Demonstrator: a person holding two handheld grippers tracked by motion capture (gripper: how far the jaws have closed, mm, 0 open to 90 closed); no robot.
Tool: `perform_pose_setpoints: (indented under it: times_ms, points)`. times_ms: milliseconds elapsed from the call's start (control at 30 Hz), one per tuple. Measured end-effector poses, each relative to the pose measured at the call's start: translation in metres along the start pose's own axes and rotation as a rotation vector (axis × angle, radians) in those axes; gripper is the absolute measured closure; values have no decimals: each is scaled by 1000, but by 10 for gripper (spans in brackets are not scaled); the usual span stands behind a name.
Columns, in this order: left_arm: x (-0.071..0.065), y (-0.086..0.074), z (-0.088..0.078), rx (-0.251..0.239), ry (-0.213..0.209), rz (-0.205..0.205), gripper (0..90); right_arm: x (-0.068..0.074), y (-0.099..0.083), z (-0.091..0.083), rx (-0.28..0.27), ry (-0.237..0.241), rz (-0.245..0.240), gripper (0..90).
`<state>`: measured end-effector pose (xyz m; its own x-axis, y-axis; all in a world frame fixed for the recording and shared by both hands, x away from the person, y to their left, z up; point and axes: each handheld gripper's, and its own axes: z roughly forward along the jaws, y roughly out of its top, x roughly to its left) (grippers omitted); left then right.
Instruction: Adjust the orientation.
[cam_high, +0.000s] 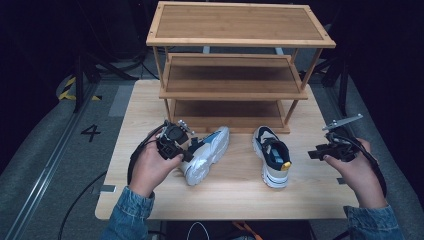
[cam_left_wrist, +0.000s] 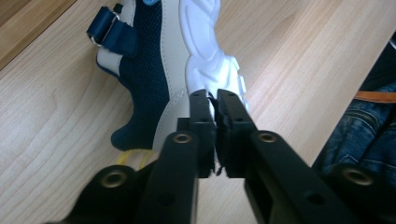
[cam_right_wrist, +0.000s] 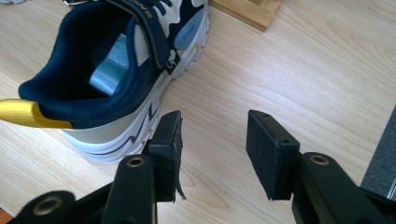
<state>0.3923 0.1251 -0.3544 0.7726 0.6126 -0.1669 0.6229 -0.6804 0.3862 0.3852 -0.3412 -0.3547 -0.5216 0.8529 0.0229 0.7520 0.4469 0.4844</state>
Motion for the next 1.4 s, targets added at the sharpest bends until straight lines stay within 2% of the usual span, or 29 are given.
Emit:
perform_pose_setpoints:
  times_ms: [133, 233, 300, 333, 600, 800, 1033, 1133, 1233, 1400]
  points:
    - [1, 4, 10, -14, -26, -15, 899, -1, -2, 0, -3, -9, 4, 556]
    - [0, 5, 14, -13, -25, -17, 899, -1, -2, -1, -5, -10, -1, 551]
    - [0, 6, 17, -3, -38, -2, 899, 0, -2, 0, -6, -12, -1, 550]
    - [-1, 6, 19, -5, -44, -7, 899, 0, -2, 0, -6, -12, -2, 549]
    - [-1, 8, 23, 7, -47, -14, 900, 0, -1, 2, 0, -14, -10, 542]
    - [-9, 10, 23, 14, -30, 6, 899, 1, -1, 3, 5, -15, -12, 539]
    - [-22, 13, 25, 15, -56, 37, 899, 2, 0, 3, 4, -15, -13, 536]
    - [-29, 17, 29, 23, -89, 62, 896, 2, 0, 4, 6, -15, -13, 534]
    - [-32, 18, 34, 22, -141, 63, 895, 2, 0, 4, 6, -15, -17, 532]
    - [-43, 22, 40, 57, -151, 90, 885, 3, 0, 4, 5, -17, -19, 529]
